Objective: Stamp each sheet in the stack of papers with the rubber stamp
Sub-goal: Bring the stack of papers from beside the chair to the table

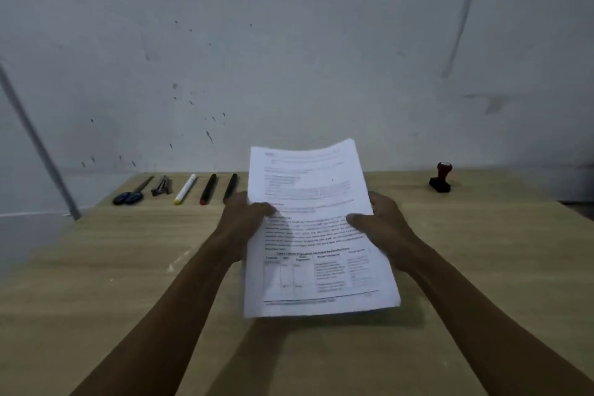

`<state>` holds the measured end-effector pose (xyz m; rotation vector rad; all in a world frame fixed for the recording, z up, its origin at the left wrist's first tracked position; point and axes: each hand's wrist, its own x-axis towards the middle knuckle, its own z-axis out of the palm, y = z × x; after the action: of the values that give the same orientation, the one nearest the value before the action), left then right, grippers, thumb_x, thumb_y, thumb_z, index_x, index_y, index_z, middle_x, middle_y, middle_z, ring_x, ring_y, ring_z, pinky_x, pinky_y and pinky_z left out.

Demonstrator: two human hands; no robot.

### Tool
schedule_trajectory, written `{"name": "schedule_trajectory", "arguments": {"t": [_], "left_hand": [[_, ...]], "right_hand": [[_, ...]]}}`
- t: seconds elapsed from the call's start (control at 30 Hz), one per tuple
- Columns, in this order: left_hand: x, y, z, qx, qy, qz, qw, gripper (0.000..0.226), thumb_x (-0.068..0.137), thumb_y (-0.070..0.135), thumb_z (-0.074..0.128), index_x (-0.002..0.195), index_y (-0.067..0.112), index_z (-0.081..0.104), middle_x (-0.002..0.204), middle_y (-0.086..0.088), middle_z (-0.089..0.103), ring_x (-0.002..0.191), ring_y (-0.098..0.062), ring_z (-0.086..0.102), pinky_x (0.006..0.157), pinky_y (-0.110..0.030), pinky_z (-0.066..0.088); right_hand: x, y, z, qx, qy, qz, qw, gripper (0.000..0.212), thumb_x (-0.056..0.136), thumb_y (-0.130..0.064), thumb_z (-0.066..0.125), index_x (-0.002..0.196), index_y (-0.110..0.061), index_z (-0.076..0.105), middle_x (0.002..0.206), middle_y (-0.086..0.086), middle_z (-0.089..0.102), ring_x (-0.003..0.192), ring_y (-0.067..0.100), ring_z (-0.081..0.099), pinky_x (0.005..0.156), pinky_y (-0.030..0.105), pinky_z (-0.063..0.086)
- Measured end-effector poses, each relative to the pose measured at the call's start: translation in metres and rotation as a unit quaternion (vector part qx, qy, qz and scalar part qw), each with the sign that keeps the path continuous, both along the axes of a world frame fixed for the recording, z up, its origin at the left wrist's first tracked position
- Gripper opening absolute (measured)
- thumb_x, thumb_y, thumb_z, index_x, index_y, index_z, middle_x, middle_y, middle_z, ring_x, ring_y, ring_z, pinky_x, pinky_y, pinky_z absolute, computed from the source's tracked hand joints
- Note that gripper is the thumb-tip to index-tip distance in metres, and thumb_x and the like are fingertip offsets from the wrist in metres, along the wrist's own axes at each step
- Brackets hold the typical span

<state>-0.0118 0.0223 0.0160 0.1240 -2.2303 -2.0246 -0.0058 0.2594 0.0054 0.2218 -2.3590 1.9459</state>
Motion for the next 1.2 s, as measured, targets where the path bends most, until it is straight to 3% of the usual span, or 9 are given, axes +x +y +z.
{"name": "schedule_trajectory", "arguments": {"t": [0.1,0.23,0.33,0.4,0.5,0.67,0.87,1.0,1.2], "left_hand": [[0.002,0.002,-0.020,-0.061,-0.069,0.002,0.996,0.012,0.082,-0.003,0.065,0.093,0.001,0.067,0.091,-0.013,0.069,0.078,-0.026,0.067,0.065,-0.030,0.053],[0.006,0.008,-0.049,-0.143,-0.131,0.023,0.981,0.063,0.056,0.020,0.073,0.111,-0.007,0.058,0.111,-0.019,0.062,0.096,-0.032,0.063,0.065,-0.031,0.052],[0.016,0.012,-0.057,-0.199,-0.123,0.051,0.971,0.040,0.071,0.011,0.074,0.102,-0.001,0.052,0.102,-0.009,0.054,0.089,-0.020,0.055,0.052,-0.024,0.040],[0.018,0.013,-0.061,-0.248,-0.109,0.070,0.960,0.027,0.076,0.009,0.070,0.088,0.007,0.047,0.094,-0.005,0.049,0.080,-0.016,0.049,0.052,-0.024,0.037],[0.019,0.014,-0.064,-0.298,-0.092,0.072,0.947,0.031,0.076,0.011,0.069,0.091,0.009,0.042,0.101,-0.009,0.051,0.085,-0.020,0.050,0.065,-0.029,0.042],[0.024,0.018,-0.066,-0.365,-0.108,0.081,0.921,0.034,0.078,0.018,0.065,0.106,0.008,0.049,0.115,-0.013,0.056,0.102,-0.031,0.059,0.080,-0.037,0.051],[0.030,0.019,-0.066,-0.416,-0.127,0.091,0.896,0.042,0.079,0.026,0.066,0.114,0.009,0.050,0.118,-0.011,0.056,0.108,-0.031,0.057,0.077,-0.033,0.042],[0.028,0.016,-0.068,-0.419,-0.134,0.093,0.893,0.048,0.075,0.031,0.067,0.114,0.009,0.050,0.123,-0.013,0.047,0.113,-0.033,0.051,0.087,-0.040,0.045],[0.023,0.016,-0.067,-0.455,-0.144,0.073,0.876,0.045,0.077,0.034,0.064,0.114,0.011,0.052,0.124,-0.014,0.048,0.115,-0.034,0.049,0.092,-0.044,0.045]], "right_hand": [[0.006,0.000,-0.014,0.049,-0.072,0.012,0.996,0.030,0.085,0.012,0.057,0.095,-0.015,0.068,0.102,0.008,0.074,0.087,0.022,0.073,0.070,0.033,0.060],[0.010,0.001,-0.037,0.128,-0.122,-0.006,0.984,0.033,0.080,0.010,0.058,0.095,-0.015,0.072,0.098,0.006,0.075,0.087,0.023,0.073,0.082,0.044,0.059],[0.012,0.002,-0.048,0.184,-0.121,-0.026,0.975,0.027,0.076,0.004,0.061,0.084,-0.020,0.071,0.094,0.004,0.076,0.086,0.022,0.073,0.085,0.048,0.058],[0.013,0.001,-0.053,0.206,-0.116,-0.047,0.970,0.017,0.075,0.001,0.063,0.086,-0.009,0.071,0.092,0.008,0.076,0.085,0.024,0.072,0.082,0.043,0.059],[0.014,0.001,-0.055,0.246,-0.101,-0.078,0.961,0.019,0.072,-0.005,0.068,0.090,0.003,0.068,0.089,0.012,0.075,0.081,0.024,0.072,0.066,0.031,0.053],[0.021,-0.002,-0.055,0.333,-0.107,-0.101,0.931,0.020,0.067,-0.025,0.072,0.078,-0.019,0.056,0.082,0.001,0.069,0.072,0.019,0.068,0.062,0.034,0.054],[0.032,-0.001,-0.047,0.441,-0.088,-0.127,0.884,0.034,0.073,-0.043,0.071,0.087,-0.023,0.048,0.078,-0.008,0.055,0.070,0.012,0.056,0.053,0.023,0.035],[0.034,0.001,-0.046,0.475,-0.086,-0.132,0.866,0.039,0.073,-0.050,0.067,0.092,-0.023,0.047,0.077,-0.008,0.048,0.076,0.017,0.054,0.056,0.025,0.033],[0.033,0.002,-0.051,0.463,-0.086,-0.125,0.873,0.039,0.074,-0.052,0.064,0.094,-0.023,0.048,0.082,-0.007,0.049,0.082,0.019,0.055,0.066,0.028,0.038]]}}
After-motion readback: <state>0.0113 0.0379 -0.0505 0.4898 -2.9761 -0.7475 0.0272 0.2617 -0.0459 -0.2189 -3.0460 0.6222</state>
